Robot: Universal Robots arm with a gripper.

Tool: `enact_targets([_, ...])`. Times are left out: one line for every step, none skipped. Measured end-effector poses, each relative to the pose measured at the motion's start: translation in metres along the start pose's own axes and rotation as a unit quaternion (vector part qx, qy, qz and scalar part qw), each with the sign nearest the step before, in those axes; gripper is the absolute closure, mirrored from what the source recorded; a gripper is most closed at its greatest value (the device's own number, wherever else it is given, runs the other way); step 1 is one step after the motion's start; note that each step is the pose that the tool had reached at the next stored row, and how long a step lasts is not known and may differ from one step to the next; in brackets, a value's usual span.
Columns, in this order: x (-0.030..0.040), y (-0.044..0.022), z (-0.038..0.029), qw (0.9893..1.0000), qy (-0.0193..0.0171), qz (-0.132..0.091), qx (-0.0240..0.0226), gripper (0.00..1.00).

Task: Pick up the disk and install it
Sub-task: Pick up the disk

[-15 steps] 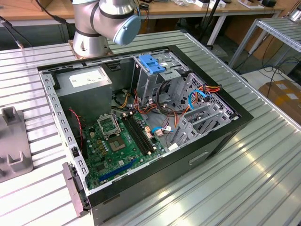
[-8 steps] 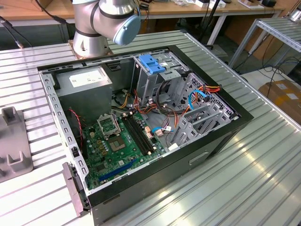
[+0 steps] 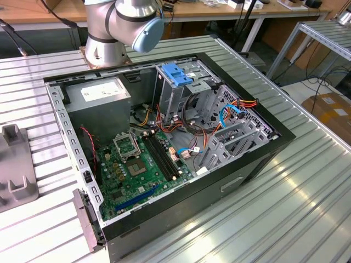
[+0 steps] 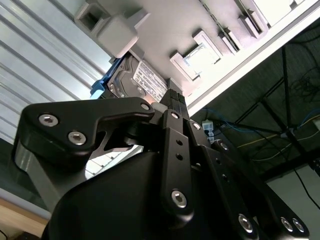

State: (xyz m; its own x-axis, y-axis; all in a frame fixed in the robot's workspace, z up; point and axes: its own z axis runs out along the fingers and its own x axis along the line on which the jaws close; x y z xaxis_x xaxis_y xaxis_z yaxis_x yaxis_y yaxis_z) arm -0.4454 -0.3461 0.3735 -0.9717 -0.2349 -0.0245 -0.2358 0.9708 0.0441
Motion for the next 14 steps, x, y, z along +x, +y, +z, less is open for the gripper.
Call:
enact_targets([0.0,0.0001,0.0,1.0,0.0001,-0.001,0.0,0.9])
enact_targets([0.0,0.0002,0.0,1.0,0.0002,-0.004,-0.0001,0.9])
enact_targets([-0.0001,0.0005,0.0,1.0,0.0004,-0.008,-0.0002,0.9])
enact_targets([-0.0001,0.0006,0.0,1.0,0.0004,-0.01,-0.0002,0.9])
enact_targets([-0.0002,0.0008,0.0,0.9999,0.0005,-0.011,-0.0003,0.9])
enact_targets([-0.0002,0.0009,0.0001,0.9999,0.0006,-0.013,-0.0003,0.9])
enact_targets([-0.0002,0.001,0.0,0.9999,0.0007,-0.014,-0.0003,0.9])
enact_targets([-0.0003,0.0012,0.0001,0.9999,0.0007,-0.016,-0.0004,0.9])
enact_targets([-0.0003,0.0013,0.0001,0.9998,0.0008,-0.018,-0.0004,0.9])
enact_targets([-0.0003,0.0014,0.0001,0.9998,0.0009,-0.019,-0.0004,0.9])
enact_targets([-0.0004,0.0015,0.0001,0.9998,0.0009,-0.02,-0.0005,0.9])
enact_targets([-0.0004,0.0017,0.0001,0.9997,0.001,-0.023,-0.0005,0.9])
enact_targets([-0.0005,0.0019,0.0001,0.9997,0.0011,-0.024,-0.0006,0.9])
enact_targets([-0.0005,0.002,0.0001,0.9997,0.0012,-0.025,-0.0006,0.9])
